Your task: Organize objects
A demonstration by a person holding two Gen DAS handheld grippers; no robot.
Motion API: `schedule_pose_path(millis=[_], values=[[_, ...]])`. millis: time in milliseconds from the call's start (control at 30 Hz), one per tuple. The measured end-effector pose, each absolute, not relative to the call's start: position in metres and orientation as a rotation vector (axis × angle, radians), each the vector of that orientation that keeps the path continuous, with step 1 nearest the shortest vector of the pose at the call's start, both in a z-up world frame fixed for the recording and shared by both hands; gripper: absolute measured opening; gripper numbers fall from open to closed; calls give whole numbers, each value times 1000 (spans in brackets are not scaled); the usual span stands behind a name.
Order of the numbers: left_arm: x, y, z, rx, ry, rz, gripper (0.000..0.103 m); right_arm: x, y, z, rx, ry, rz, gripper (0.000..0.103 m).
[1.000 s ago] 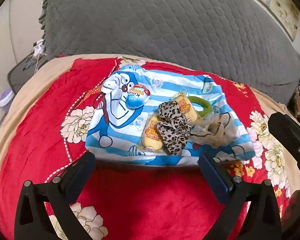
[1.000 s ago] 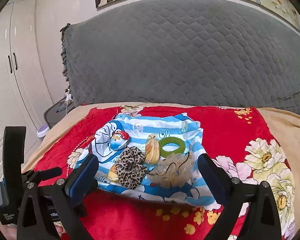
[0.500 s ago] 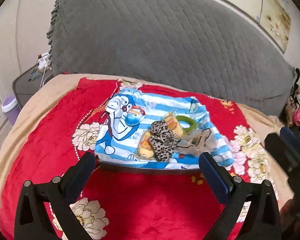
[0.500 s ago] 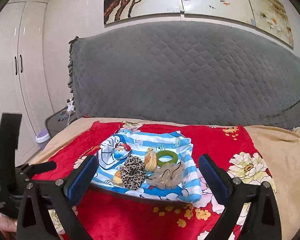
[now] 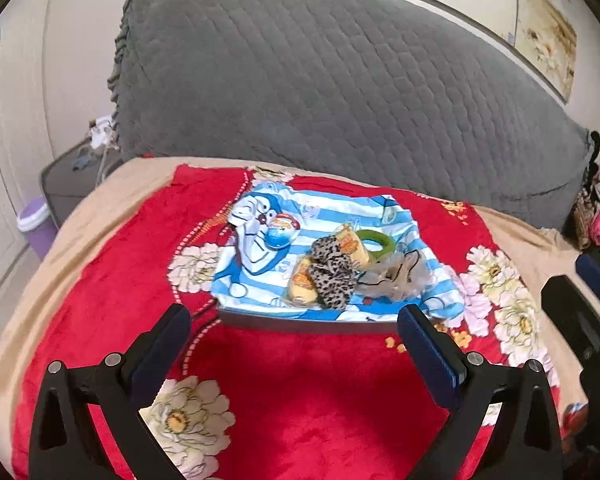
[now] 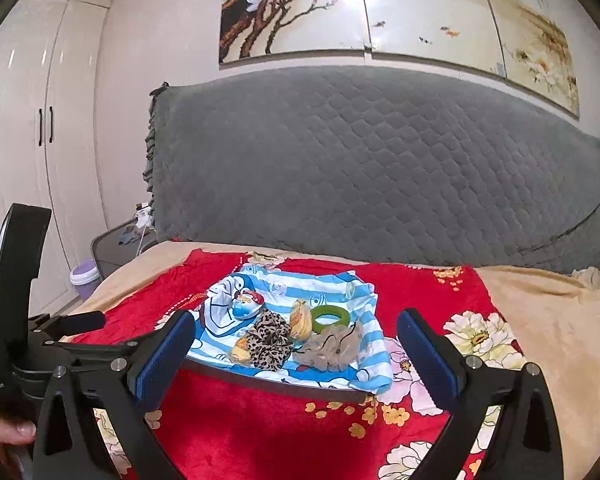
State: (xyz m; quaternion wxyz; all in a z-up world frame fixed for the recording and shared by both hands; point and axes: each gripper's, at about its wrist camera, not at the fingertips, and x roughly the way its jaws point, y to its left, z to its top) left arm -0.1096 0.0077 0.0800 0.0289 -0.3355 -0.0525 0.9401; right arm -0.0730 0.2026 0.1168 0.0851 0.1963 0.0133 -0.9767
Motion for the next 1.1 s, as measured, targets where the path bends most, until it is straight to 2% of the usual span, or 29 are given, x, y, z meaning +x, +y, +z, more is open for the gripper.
schedule_pose_path(millis=[133, 300, 600, 933, 1100], values=[[-92, 7, 77, -995, -106, 2937, 103, -61, 199, 113, 570, 102, -2939, 102], [-73, 0, 73, -951, -110, 2958, 103, -54, 201, 106, 604, 72, -2942, 102], [-55, -17, 67, -911, -231, 2996, 103, -40, 211, 92, 573, 23, -2992, 102], [-57, -13, 38, -996, -201, 2924, 103, -50, 220, 48, 800, -92, -2979, 102], [-58, -12, 24, -1030, -184, 2896, 103, -53, 222, 30, 896, -77, -2987, 102]])
